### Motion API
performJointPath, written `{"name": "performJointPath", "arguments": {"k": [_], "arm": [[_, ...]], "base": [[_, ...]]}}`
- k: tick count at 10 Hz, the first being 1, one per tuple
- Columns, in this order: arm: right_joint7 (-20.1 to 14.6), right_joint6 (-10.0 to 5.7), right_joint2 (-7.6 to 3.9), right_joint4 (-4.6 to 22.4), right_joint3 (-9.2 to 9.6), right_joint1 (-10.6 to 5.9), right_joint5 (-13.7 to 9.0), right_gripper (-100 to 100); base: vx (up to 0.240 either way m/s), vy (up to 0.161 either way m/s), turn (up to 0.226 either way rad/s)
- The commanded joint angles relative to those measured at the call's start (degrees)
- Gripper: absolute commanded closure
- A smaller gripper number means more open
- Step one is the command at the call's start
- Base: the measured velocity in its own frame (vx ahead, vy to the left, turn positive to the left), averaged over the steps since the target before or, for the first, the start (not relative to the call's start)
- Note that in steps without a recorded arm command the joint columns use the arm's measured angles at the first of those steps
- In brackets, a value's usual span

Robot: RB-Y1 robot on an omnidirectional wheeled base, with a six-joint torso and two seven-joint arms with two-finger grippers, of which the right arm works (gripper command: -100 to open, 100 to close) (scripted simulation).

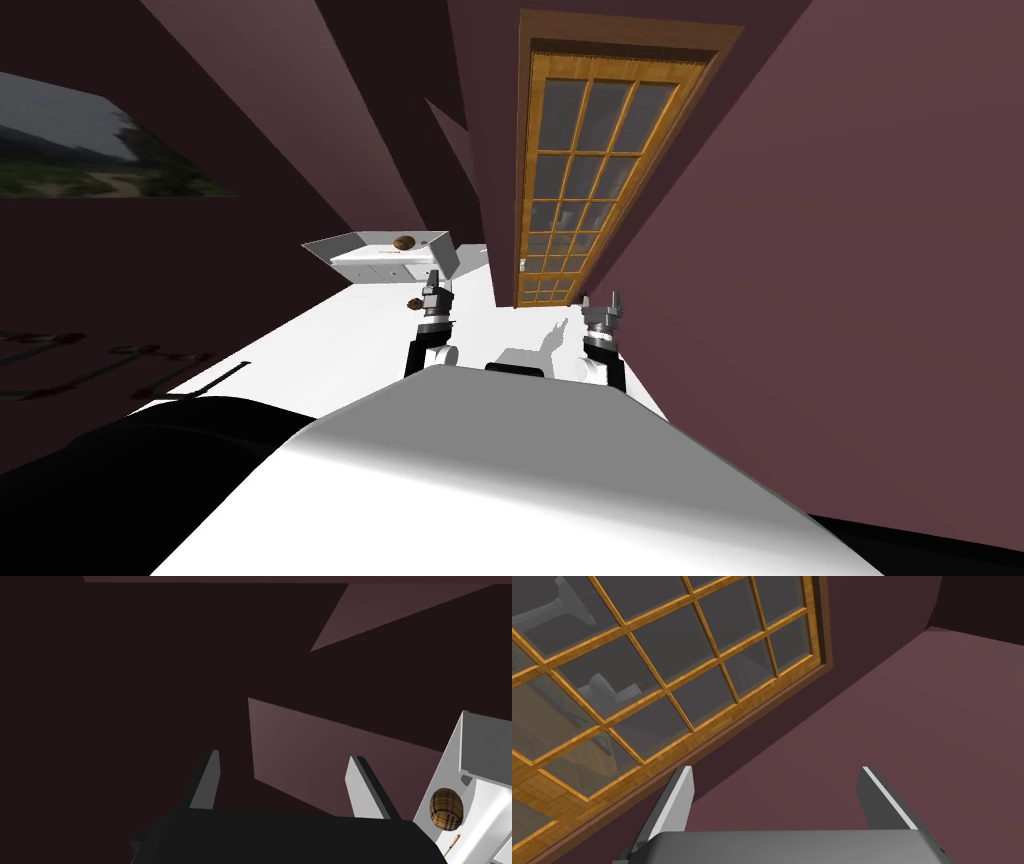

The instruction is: Pull the door open

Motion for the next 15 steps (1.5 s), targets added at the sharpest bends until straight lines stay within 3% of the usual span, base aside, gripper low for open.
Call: {"name": "performJointPath", "arguments": {"k": [1,15], "arm": [[-1.56,-0.81,-0.21,2.02,0.15,-0.61,-0.95,-100],[-16.54,-7.66,-2.39,19.93,1.12,-4.99,-10.73,-100]], "base": [[0.086,0.009,0.138],[0.102,-0.005,0.160]]}}
